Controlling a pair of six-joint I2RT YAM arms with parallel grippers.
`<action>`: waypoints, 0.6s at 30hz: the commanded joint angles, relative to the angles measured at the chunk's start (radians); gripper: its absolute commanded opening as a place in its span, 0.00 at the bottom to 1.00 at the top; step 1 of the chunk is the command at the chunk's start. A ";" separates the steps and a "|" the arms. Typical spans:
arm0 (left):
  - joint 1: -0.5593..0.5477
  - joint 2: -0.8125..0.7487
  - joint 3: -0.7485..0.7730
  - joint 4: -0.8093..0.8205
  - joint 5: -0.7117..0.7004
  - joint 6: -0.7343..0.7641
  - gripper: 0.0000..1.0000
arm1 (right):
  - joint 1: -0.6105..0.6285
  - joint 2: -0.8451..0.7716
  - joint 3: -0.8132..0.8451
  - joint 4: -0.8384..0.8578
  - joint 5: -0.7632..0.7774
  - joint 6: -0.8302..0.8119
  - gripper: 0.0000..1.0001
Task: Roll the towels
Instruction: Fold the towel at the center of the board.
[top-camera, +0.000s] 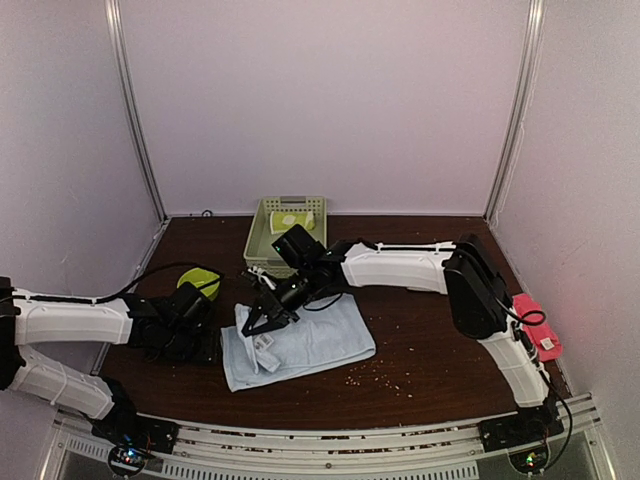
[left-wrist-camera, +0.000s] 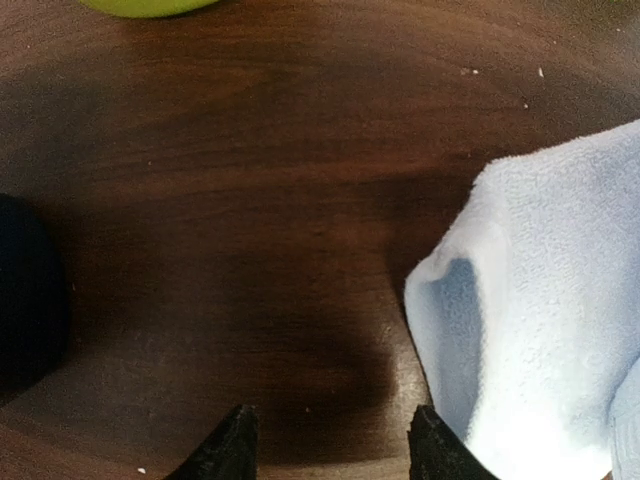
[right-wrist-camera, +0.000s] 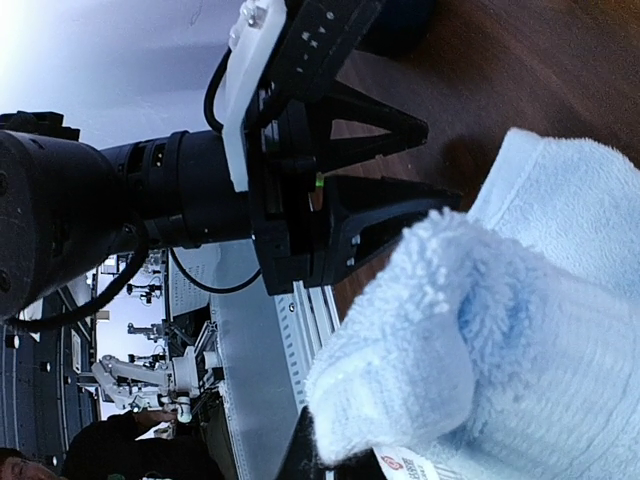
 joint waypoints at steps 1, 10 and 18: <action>0.007 -0.023 -0.011 0.004 -0.030 -0.019 0.54 | 0.012 -0.107 -0.106 0.076 -0.003 0.065 0.00; 0.006 -0.037 0.003 -0.015 -0.040 -0.014 0.54 | 0.033 -0.197 -0.146 0.069 0.035 0.070 0.00; 0.008 -0.064 0.015 -0.061 -0.075 -0.002 0.55 | 0.068 -0.259 -0.216 0.090 0.052 0.095 0.00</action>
